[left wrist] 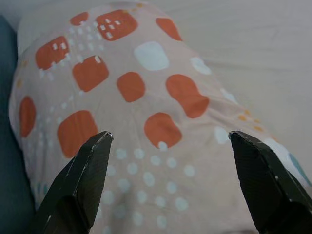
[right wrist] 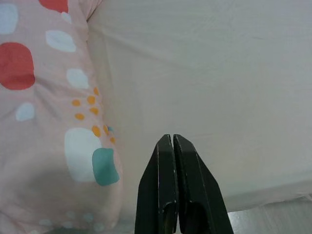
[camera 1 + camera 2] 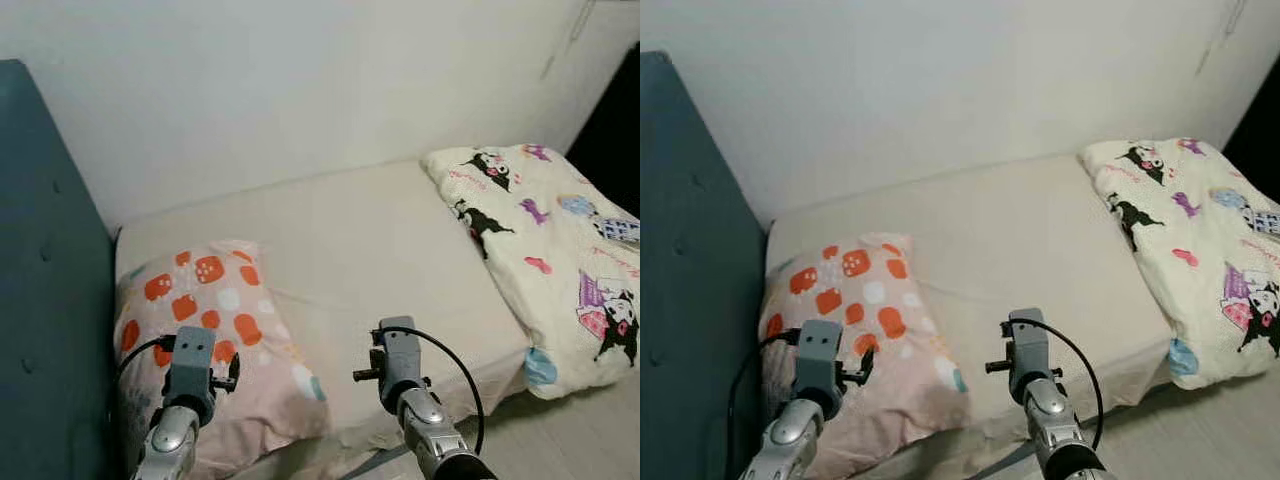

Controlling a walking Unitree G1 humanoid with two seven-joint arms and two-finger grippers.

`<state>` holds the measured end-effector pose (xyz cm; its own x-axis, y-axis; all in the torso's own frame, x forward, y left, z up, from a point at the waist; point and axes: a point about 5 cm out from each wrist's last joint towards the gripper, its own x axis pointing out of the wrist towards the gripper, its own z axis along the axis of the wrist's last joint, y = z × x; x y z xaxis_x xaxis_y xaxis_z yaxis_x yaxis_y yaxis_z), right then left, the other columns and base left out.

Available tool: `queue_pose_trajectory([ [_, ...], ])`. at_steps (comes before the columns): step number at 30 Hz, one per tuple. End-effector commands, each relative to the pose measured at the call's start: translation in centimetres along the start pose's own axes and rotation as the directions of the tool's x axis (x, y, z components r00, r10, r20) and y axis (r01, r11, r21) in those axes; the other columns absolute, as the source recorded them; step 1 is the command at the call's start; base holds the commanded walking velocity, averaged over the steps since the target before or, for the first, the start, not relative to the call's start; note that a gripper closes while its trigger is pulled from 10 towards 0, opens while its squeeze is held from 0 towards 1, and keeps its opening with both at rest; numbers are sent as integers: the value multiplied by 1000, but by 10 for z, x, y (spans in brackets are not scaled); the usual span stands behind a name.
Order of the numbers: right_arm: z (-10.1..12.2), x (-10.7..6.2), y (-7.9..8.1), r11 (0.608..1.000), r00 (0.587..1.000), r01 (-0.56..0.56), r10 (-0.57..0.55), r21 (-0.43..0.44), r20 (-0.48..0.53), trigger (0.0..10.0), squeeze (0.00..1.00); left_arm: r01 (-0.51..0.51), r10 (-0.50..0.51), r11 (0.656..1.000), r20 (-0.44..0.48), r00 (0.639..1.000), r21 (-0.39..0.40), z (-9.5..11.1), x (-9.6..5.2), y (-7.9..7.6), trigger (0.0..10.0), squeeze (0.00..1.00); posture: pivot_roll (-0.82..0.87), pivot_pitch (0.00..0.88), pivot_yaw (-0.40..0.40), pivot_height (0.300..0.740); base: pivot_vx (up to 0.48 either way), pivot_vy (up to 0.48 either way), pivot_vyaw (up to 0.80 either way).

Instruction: Clean up the room

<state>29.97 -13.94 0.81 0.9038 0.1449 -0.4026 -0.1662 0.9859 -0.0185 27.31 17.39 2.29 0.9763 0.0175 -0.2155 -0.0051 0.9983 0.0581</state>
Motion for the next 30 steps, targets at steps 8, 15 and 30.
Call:
queue_pose_trajectory([
  [8, -2, -1, 10, 997, 997, -79, 79, 10, 16, 10000, 0, -10, 10, 1000, -20, 1000, -22, -6, -3, -1, 10000, 0, 15, 61, -26, 740, 0, 0, 300],
  [15, -2, -2, 11, 997, 996, -83, 83, 6, 19, 10000, 0, -6, 6, 1000, -6, 1000, -26, -4, -3, -1, 10000, 0, 12, 63, -24, 740, 0, 0, 0],
  [30, -4, -3, 8, 997, 997, -77, 77, 23, 16, 10000, 0, -1, 1, 999, 2, 1000, -36, -2, -4, -4, 10000, 0, 12, 77, -25, 740, 0, -252, 0],
])
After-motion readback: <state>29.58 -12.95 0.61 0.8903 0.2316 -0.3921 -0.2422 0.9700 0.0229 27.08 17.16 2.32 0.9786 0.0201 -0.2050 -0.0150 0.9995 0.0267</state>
